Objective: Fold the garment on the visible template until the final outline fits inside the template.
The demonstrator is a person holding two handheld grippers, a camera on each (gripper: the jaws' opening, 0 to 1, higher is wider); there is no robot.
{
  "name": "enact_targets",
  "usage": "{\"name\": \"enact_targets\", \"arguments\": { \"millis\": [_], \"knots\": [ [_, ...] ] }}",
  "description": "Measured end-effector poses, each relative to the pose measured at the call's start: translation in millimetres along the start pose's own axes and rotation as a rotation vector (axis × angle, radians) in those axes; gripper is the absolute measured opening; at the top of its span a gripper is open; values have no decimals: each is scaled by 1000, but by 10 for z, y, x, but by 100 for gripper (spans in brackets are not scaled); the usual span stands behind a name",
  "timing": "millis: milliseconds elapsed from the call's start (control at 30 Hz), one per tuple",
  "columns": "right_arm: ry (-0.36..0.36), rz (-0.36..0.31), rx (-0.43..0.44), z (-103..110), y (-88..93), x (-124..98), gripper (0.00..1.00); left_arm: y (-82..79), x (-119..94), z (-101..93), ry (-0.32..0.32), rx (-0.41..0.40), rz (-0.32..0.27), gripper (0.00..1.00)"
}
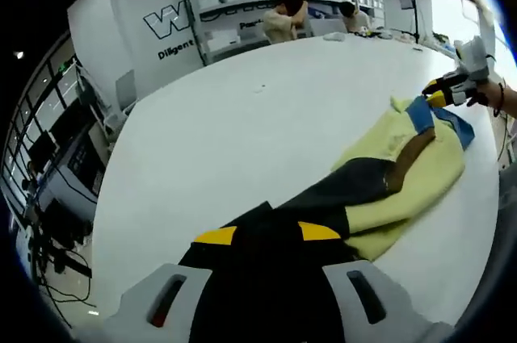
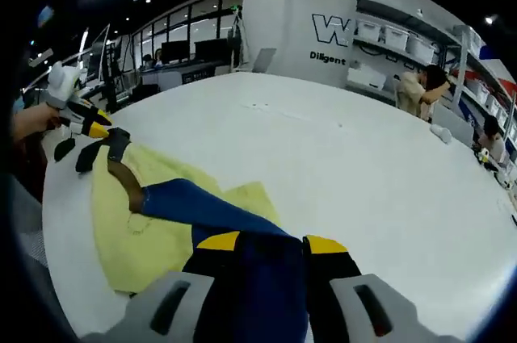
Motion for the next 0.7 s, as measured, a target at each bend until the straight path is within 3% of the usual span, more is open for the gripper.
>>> {"name": "enact_targets", "arguments": {
  "millis": [200, 367, 500, 633, 700],
  "knots": [
    [-70, -48, -131, 201, -132, -57, 55, -92, -46, -141, 68, 54, -67, 57],
    [-113, -39, -316, 418, -199, -52, 56, -162, -9, -291, 145, 97, -121, 66],
    [-147, -36, -371, 531, -218, -22, 59, -175, 26, -411, 172, 125, -125, 76],
    [-183, -50, -421, 653, -257, 11, 58, -191, 107, -550, 189, 160, -110, 76],
    [-191, -51, -440, 685, -274, 27, 58, -180, 166, -619, 202, 229, -84, 76]
  ]
}}
Point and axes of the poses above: the point that each gripper's makers call its tool centre point, and the gripper's own axes: x roughly forward along the fingers, z roughly to its left, y roughly out of its underside, the point moved 10 cm from there along -x, roughly backward along the fingers, and after that the axes turned 4 degrees about y, right-handed, at the moved point
